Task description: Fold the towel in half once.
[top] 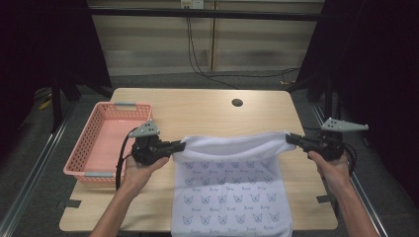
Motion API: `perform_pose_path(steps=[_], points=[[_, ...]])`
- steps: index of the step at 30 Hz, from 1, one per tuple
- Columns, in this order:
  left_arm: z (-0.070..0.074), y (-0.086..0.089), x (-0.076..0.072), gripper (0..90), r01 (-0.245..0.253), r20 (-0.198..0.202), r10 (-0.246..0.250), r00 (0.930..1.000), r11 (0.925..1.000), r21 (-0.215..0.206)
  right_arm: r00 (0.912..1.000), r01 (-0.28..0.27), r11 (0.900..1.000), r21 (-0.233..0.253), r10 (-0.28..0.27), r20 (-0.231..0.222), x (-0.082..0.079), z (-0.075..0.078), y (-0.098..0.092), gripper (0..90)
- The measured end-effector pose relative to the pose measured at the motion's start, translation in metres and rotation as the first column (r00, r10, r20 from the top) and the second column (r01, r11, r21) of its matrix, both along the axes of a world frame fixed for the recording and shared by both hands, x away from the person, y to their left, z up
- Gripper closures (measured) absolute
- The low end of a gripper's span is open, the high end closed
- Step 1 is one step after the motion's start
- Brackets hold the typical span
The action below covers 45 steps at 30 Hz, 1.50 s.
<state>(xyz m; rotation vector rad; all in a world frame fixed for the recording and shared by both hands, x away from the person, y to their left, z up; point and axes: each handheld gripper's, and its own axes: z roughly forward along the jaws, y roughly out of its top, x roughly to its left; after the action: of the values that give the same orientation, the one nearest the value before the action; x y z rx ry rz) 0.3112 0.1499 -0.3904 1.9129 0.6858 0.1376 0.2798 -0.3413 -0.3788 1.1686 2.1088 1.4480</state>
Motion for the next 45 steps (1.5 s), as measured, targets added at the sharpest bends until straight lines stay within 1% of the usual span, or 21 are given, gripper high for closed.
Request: perform_pose_path(steps=[2,3,5,7,10,13,14,15,16,17,18,20,22,23,25,27,30,34,35,38,45], points=[[-0.012,0.000,-0.006,86.9,-0.008,-0.049,0.008,0.9988,0.9999,0.009,0.9997,-0.017,1.000,0.002,0.017,-0.015,-0.015,-0.009,0.002,86.9],[-0.018,0.000,-0.010,86.9,-0.017,-0.054,0.019,0.9983,0.9993,0.034,0.9992,-0.029,1.000,0.007,0.030,-0.026,-0.022,-0.014,0.003,86.9],[-0.031,0.000,-0.019,87.0,-0.005,-0.098,0.008,0.9951,0.9996,0.027,0.9982,-0.034,0.999,-0.020,0.033,-0.050,-0.035,-0.026,0.006,86.9],[-0.041,0.000,-0.026,86.9,0.010,-0.116,-0.003,0.9932,0.9984,0.057,0.9958,-0.044,0.999,-0.017,0.042,-0.082,-0.046,-0.039,0.007,86.9],[-0.057,0.006,-0.042,86.9,0.016,-0.155,-0.005,0.9879,0.9975,0.069,0.9887,-0.052,0.998,-0.025,0.048,-0.142,-0.060,-0.057,0.008,86.9],[-0.074,0.009,-0.055,86.6,0.027,-0.209,-0.009,0.9780,0.9963,0.081,0.9814,-0.068,0.997,-0.035,0.061,-0.182,-0.072,-0.070,0.010,86.9],[-0.080,0.008,-0.060,86.6,0.044,-0.219,-0.020,0.9754,0.9937,0.104,0.9772,-0.075,0.996,-0.040,0.066,-0.202,-0.075,-0.074,0.011,86.9],[-0.080,0.008,-0.060,86.6,0.044,-0.219,-0.020,0.9754,0.9937,0.104,0.9713,-0.083,0.996,-0.042,0.072,-0.227,-0.079,-0.081,0.012,86.9],[-0.087,0.007,-0.064,86.5,0.057,-0.253,-0.023,0.9673,0.9897,0.131,0.9630,-0.099,0.994,-0.045,0.084,-0.256,-0.082,-0.088,0.014,86.8],[-0.087,0.007,-0.065,86.5,0.065,-0.262,-0.030,0.9646,0.9898,0.127,0.9556,-0.117,0.991,-0.066,0.094,-0.279,-0.084,-0.092,0.017,86.8],[-0.090,0.006,-0.065,86.5,0.072,-0.275,-0.030,0.9610,0.9868,0.145,0.9516,-0.127,0.987,-0.099,0.093,-0.293,-0.085,-0.096,0.020,86.8],[-0.097,0.003,-0.064,86.5,0.093,-0.323,-0.034,0.9458,0.9810,0.170,0.9368,-0.153,0.980,-0.126,0.103,-0.334,-0.086,-0.103,0.025,86.7],[-0.101,0.000,-0.064,86.5,0.103,-0.334,-0.028,0.9421,0.9726,0.209,0.9307,-0.159,0.977,-0.139,0.101,-0.351,-0.083,-0.107,0.026,86.8],[-0.101,0.000,-0.063,86.5,0.105,-0.336,-0.030,0.9414,0.9726,0.207,0.9256,-0.159,0.975,-0.157,0.092,-0.367,-0.080,-0.111,0.026,86.8],[-0.103,0.002,-0.061,86.5,0.097,-0.347,-0.023,0.9376,0.9754,0.198,0.9177,-0.164,0.976,-0.145,0.097,-0.385,-0.077,-0.114,0.024,86.8],[-0.104,0.001,-0.061,86.7,0.093,-0.340,-0.019,0.9401,0.9752,0.201,0.9141,-0.166,0.977,-0.132,0.102,-0.392,-0.075,-0.115,0.023,86.8],[-0.103,-0.004,-0.058,86.8,0.079,-0.288,-0.007,0.9577,0.9673,0.241,0.9197,-0.163,0.976,-0.143,0.098,-0.380,-0.073,-0.116,0.024,86.7],[-0.104,-0.006,-0.040,87.2,0.052,-0.290,0.019,0.9569,0.9708,0.234,0.9361,-0.132,0.974,-0.182,0.062,-0.346,-0.065,-0.115,0.027,86.5],[-0.105,-0.006,-0.035,87.2,0.053,-0.298,0.019,0.9544,0.9719,0.230,0.9383,-0.122,0.974,-0.190,0.051,-0.342,-0.063,-0.115,0.027,86.5],[-0.105,-0.010,-0.019,87.3,0.029,-0.284,0.042,0.9579,0.9699,0.242,0.9445,-0.112,0.975,-0.193,0.044,-0.326,-0.054,-0.116,0.028,86.4],[-0.107,-0.017,0.019,87.2,-0.014,-0.277,0.079,0.9575,0.9733,0.229,0.9566,-0.069,0.979,-0.192,0.010,-0.291,-0.021,-0.120,0.023,86.4]])
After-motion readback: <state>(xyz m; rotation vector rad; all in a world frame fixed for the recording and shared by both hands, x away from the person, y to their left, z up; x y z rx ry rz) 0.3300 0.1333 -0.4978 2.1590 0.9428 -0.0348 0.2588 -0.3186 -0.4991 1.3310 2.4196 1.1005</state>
